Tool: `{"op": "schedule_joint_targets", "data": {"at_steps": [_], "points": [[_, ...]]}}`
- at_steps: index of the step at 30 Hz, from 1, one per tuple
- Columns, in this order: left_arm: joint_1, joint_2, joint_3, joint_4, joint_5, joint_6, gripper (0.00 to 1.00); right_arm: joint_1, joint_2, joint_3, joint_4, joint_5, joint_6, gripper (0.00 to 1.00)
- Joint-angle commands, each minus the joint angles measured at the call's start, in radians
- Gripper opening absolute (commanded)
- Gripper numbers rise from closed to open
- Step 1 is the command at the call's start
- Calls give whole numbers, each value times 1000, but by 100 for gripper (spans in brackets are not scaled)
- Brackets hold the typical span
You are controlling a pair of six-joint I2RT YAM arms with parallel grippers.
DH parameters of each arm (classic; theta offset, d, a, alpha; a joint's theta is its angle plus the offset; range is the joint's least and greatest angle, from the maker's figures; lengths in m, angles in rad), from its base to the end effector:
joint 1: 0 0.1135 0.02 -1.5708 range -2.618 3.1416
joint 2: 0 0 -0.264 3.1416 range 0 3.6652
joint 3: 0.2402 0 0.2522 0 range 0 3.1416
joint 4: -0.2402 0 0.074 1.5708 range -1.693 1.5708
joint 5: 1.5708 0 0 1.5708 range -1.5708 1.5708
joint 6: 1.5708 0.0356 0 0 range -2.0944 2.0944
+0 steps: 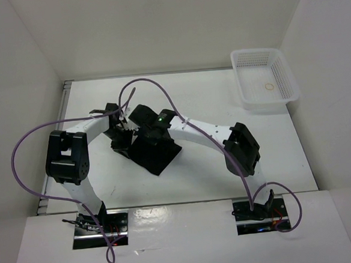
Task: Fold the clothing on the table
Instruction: Fold the skirt
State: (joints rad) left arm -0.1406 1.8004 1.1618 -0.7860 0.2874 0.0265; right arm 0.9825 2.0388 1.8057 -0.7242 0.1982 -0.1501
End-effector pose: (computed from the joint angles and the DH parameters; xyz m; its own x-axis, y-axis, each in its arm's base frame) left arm 0.3236 -0.0560 0.1657 -0.9746 0.1636 -0.1531 0.2012 0.9397 -0.2765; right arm 0.2578 0.3738 0.2619 -0.3361 -0.7680 -0.5452 -0.8121 0.5295 -0.2453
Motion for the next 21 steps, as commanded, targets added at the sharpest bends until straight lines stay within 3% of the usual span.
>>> {"op": "schedule_joint_targets", "data": {"at_steps": [1, 12, 17, 21], "points": [[-11, 7, 27, -4, 41, 44, 28, 50, 32, -22, 42, 4, -23, 0], [-11, 7, 27, -4, 50, 44, 28, 108, 118, -5, 51, 29, -23, 1], [-11, 7, 27, -4, 50, 44, 28, 108, 129, 14, 51, 29, -14, 21], [-11, 7, 27, -4, 59, 44, 28, 108, 129, 41, 69, 38, -3, 10]]}}
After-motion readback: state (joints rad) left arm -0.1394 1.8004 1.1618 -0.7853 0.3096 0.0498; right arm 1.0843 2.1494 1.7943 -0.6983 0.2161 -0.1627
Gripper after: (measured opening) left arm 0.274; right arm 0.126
